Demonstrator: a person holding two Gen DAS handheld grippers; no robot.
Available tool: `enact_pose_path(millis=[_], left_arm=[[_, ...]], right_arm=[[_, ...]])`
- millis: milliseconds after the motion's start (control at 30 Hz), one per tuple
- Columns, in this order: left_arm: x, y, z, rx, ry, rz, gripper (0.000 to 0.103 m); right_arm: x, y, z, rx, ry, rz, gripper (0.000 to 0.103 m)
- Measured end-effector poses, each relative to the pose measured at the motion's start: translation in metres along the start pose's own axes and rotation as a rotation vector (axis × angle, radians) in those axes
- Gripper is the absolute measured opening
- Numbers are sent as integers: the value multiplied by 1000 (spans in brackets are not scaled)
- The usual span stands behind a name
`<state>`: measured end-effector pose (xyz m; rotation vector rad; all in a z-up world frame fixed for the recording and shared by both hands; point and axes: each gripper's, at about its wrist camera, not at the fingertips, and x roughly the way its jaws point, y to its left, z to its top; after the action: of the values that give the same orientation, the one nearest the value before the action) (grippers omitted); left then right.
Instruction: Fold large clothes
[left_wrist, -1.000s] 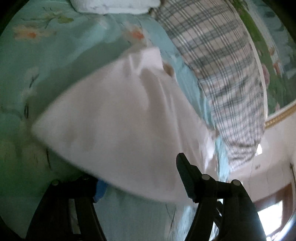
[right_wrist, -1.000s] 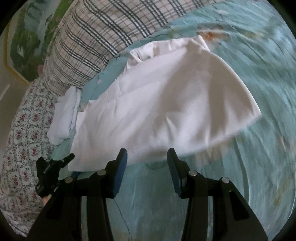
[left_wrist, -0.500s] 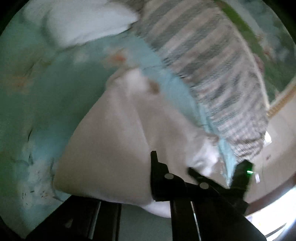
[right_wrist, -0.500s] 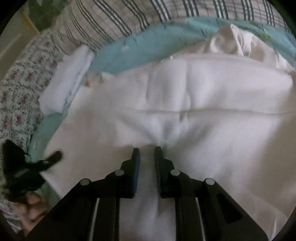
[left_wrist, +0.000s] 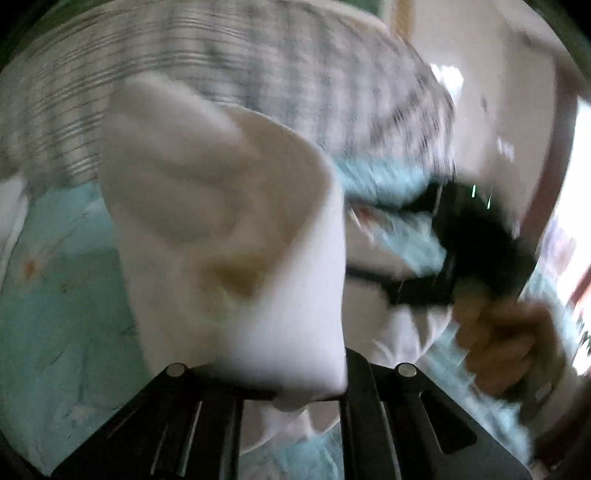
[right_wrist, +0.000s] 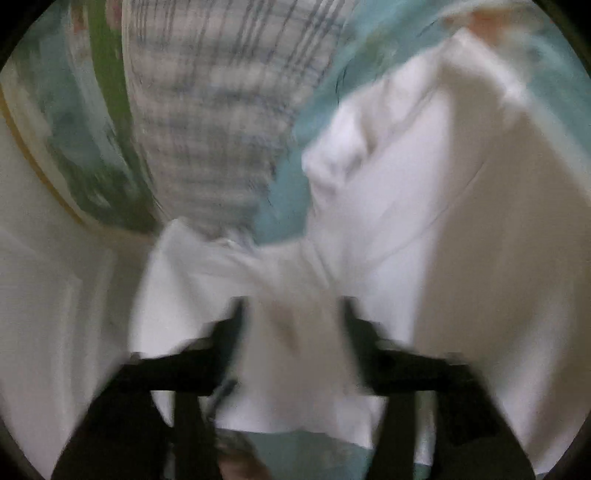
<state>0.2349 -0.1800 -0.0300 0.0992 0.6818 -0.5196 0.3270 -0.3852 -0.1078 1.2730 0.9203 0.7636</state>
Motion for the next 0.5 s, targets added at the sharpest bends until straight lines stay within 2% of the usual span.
enact_pose_path(millis=[133,233,300,400,433,500], left_arm=[[38,-25,-24,78,81,11,7],[42,-29,-32,101,80,25,7],[38,-26,-33,95,70,9,7],[37,-22,-33,81,62,-11,7],[39,-24,-32,83,62,-10,7],[40,-24,-33,84,68,-5,7]], right_arm=[[-1,-6,10,-21,53,-37,78],[12,-4,13,-84,94,-102,78],[25,0,18,-134,108,-190,78],[47,4,27,-218,118,-334,72],[53,4,30,-238,118,-377,61],[66,-1,37,-227,133,-389,44]])
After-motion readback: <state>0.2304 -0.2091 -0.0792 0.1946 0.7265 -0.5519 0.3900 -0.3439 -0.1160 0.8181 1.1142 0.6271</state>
